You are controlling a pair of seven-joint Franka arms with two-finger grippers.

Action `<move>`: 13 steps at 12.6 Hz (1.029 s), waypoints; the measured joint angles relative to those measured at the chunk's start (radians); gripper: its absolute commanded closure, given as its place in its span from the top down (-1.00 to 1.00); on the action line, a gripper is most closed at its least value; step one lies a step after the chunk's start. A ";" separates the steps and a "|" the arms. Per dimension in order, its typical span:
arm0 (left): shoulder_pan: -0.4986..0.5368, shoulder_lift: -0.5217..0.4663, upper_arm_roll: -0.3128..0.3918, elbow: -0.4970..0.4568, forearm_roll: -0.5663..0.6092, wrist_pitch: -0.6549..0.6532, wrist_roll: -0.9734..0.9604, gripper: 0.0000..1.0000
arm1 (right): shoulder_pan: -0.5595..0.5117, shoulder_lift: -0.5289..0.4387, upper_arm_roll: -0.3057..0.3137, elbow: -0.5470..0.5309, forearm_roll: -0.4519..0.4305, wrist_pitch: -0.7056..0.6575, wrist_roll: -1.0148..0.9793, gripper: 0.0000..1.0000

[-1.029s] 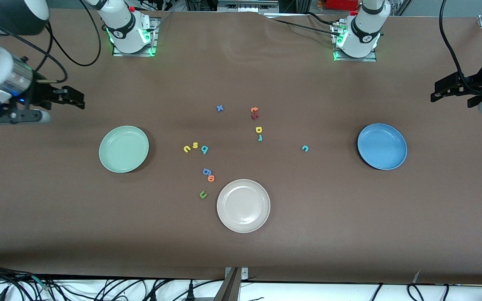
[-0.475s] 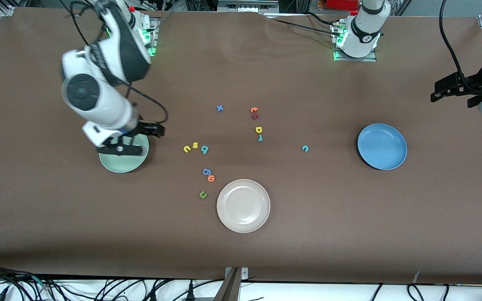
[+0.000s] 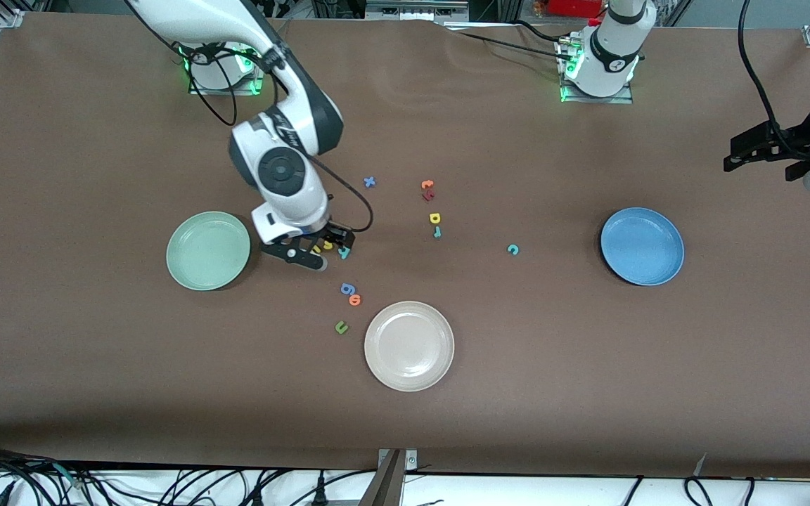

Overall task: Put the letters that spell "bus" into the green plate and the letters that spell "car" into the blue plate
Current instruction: 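Reach the right gripper down and grasp the blue letter b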

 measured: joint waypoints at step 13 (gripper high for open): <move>-0.001 0.155 0.004 -0.003 0.000 0.119 0.000 1.00 | 0.055 0.160 -0.007 0.001 -0.048 0.176 0.202 -0.02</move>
